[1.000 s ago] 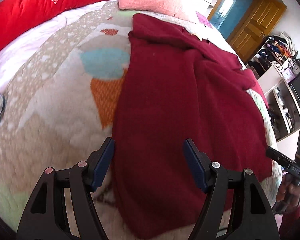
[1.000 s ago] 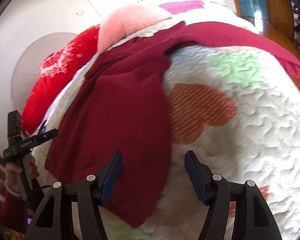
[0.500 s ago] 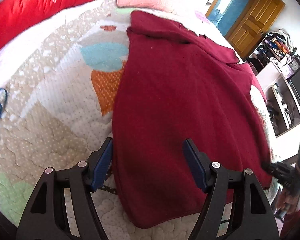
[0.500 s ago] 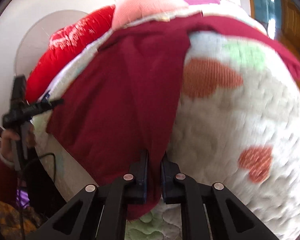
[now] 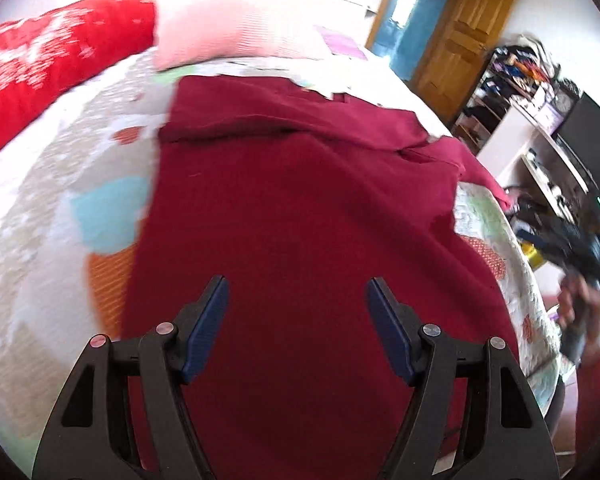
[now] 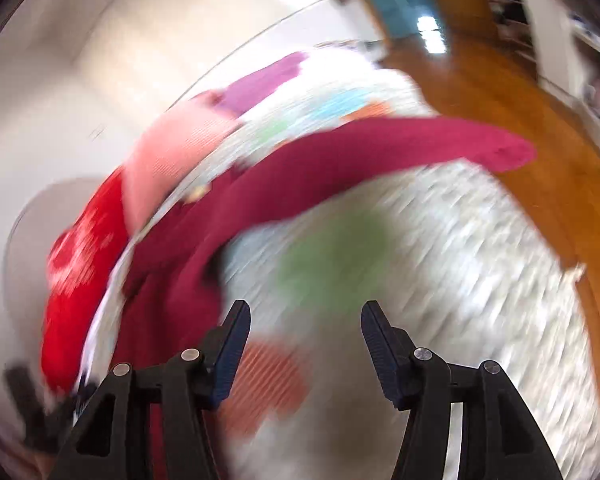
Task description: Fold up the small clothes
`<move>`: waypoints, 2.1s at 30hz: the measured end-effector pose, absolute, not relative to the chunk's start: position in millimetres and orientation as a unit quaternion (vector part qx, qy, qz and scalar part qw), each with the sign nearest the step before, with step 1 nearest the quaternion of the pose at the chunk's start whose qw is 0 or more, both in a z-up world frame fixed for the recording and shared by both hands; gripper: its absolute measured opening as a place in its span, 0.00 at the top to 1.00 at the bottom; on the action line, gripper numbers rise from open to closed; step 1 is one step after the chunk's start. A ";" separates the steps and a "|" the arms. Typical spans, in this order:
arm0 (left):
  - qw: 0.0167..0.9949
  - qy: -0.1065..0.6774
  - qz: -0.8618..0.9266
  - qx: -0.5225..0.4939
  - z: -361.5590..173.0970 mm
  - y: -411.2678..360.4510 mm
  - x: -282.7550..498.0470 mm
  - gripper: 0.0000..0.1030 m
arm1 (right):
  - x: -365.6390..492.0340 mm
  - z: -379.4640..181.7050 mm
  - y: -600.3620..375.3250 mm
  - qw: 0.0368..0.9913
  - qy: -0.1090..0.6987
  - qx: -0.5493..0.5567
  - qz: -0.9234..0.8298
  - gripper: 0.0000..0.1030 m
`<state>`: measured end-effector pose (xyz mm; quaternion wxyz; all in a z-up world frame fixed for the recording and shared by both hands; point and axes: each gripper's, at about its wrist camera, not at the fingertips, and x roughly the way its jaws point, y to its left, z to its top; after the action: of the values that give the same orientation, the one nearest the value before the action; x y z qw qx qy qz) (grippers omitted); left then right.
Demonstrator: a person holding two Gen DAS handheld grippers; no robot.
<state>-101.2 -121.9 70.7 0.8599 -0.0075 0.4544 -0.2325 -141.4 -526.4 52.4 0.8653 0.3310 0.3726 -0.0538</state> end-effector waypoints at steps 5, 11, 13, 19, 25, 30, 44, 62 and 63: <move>0.851 0.461 -0.250 0.021 58.1 -171.3 -77.1 0.31 | -106.9 31.0 -602.6 0.833 0.328 0.423 -0.142 0.46; 0.850 0.467 -0.242 0.041 42.6 -197.9 -59.2 0.31 | -80.7 -0.8 -655.6 0.788 0.288 0.512 -0.187 0.41; 0.843 0.478 -0.243 0.040 35.3 -201.1 -56.1 0.31 | -72.1 -6.1 -666.0 0.793 0.275 0.515 -0.172 0.69; 0.845 0.470 -0.252 0.031 43.8 -188.9 -48.4 0.31 | -60.4 35.5 -667.6 0.839 0.260 0.452 -0.153 0.94; 0.874 0.440 -0.207 -0.007 71.8 -152.6 -13.7 0.31 | -32.7 140.8 -569.9 0.930 0.238 0.279 -0.035 0.94; 0.890 0.418 -0.180 -0.030 85.9 -124.9 0.9 0.31 | 17.3 165.8 -459.9 0.934 0.253 0.231 0.098 0.94; 0.891 0.416 -0.176 -0.041 77.4 -110.8 32.8 0.31 | 50.4 61.6 -309.9 0.869 0.423 0.174 0.188 0.43; 0.869 0.446 -0.194 -0.086 54.6 -145.4 104.7 0.36 | -18.1 84.5 -384.8 0.882 0.372 0.247 0.153 0.40; 0.862 0.458 -0.199 -0.082 50.4 -150.7 109.2 0.54 | -21.8 85.5 -387.5 0.882 0.371 0.246 0.152 0.40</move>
<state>109.2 -150.7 50.4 0.8623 -0.0816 0.4583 -0.1992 -21.8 -387.5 85.5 0.8824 0.2457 0.3715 0.1519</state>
